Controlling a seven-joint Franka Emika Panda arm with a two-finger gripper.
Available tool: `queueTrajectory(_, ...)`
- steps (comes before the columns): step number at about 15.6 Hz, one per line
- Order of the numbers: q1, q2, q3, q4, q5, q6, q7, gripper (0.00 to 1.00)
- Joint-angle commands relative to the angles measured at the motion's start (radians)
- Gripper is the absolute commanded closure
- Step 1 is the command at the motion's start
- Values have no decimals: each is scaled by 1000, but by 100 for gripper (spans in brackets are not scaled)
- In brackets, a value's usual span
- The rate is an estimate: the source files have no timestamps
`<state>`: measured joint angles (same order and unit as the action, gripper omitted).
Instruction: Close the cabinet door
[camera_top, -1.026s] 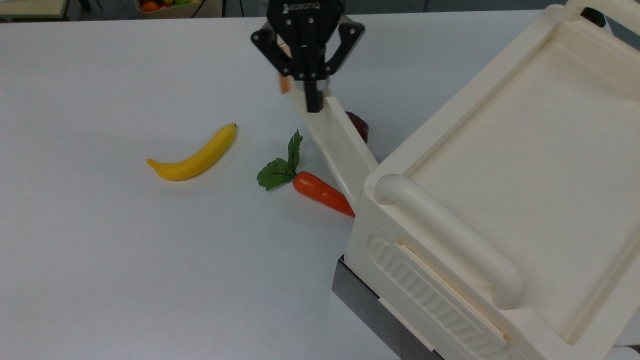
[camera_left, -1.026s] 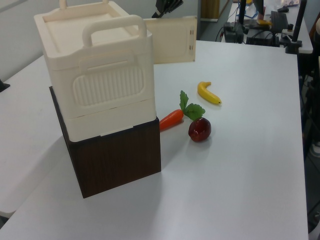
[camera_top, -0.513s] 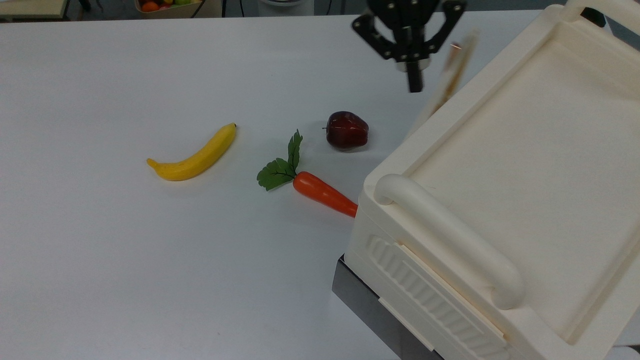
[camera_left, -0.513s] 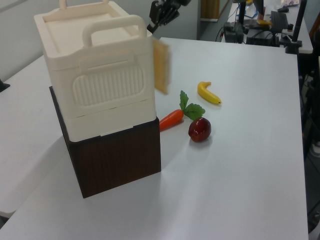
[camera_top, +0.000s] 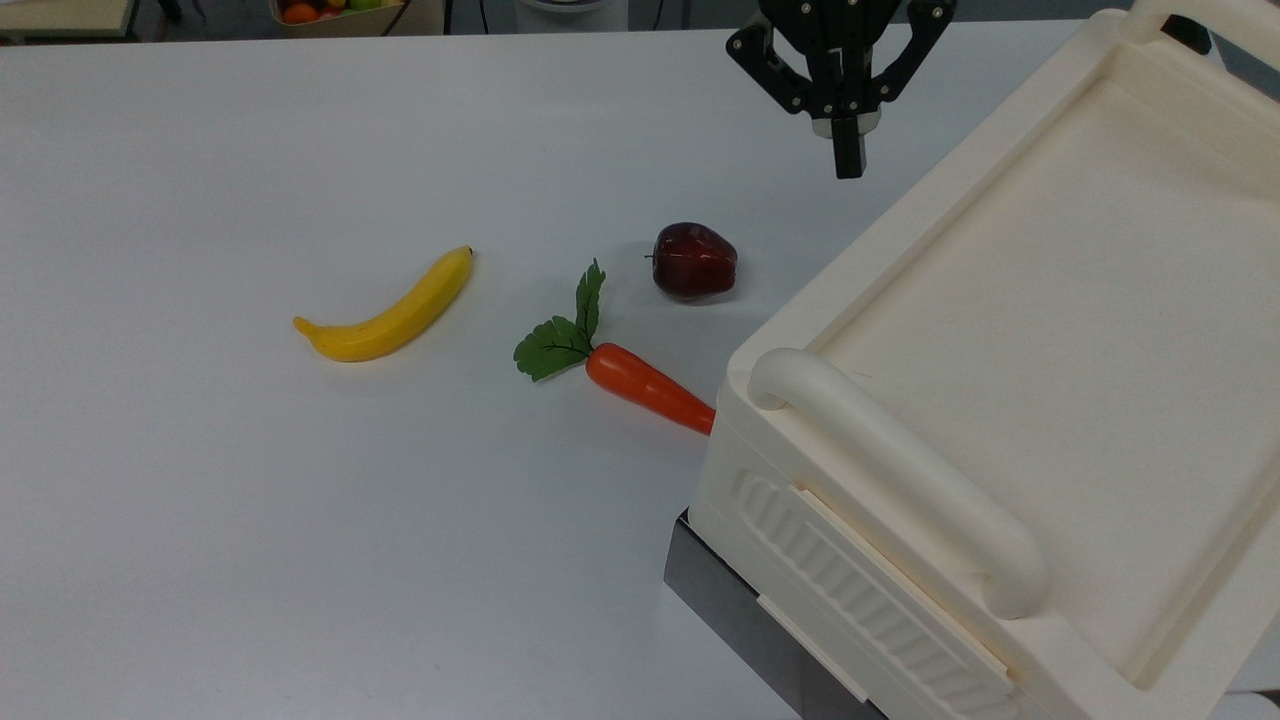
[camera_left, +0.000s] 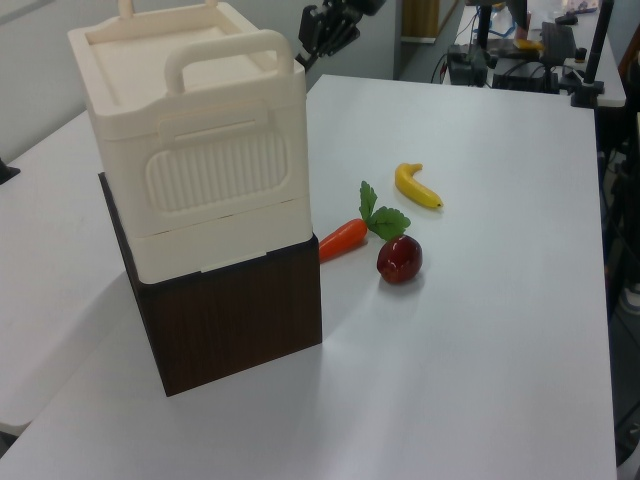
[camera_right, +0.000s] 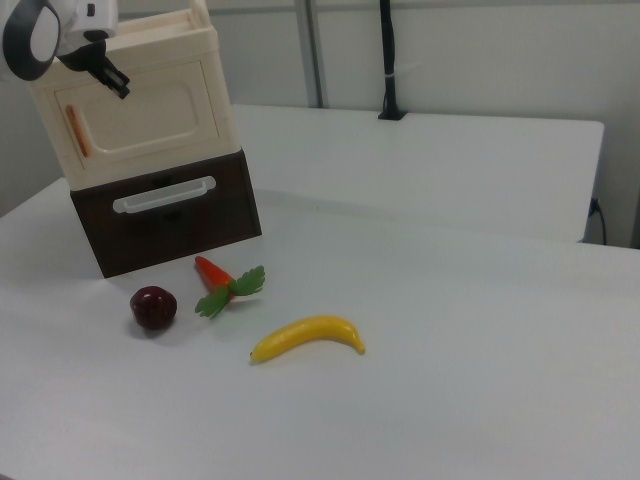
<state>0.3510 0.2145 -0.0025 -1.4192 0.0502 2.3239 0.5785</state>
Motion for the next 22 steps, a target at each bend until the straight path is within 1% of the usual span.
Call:
queueTrajectory(1,-3,-47,-14,-26,7,-131,-57,100)
queueTrajectory(5,-70,-70,-17,-37,-1,-360,-196,100)
queueTrajectory(7,-116,-79,-17,-63,-13,-437,-264,100)
queueTrajectory(8,-139,-89,-17,-79,-32,-457,-305,100)
queueTrajectory(9,-162,-104,-17,-105,-50,-478,-346,100)
queueTrajectory(12,-199,-153,-17,-180,-133,-549,-440,100)
queueTrajectory(15,-231,-236,-17,-295,-144,-571,-520,100)
queueTrajectory(17,-244,-268,-17,-352,-142,-572,-534,100)
queueTrajectory(18,-244,-279,-16,-363,-142,-574,-533,100)
queueTrajectory(21,-250,-280,-19,-354,-135,-633,-534,99)
queueTrajectory(22,-257,-279,-17,-347,-125,-641,-531,91)
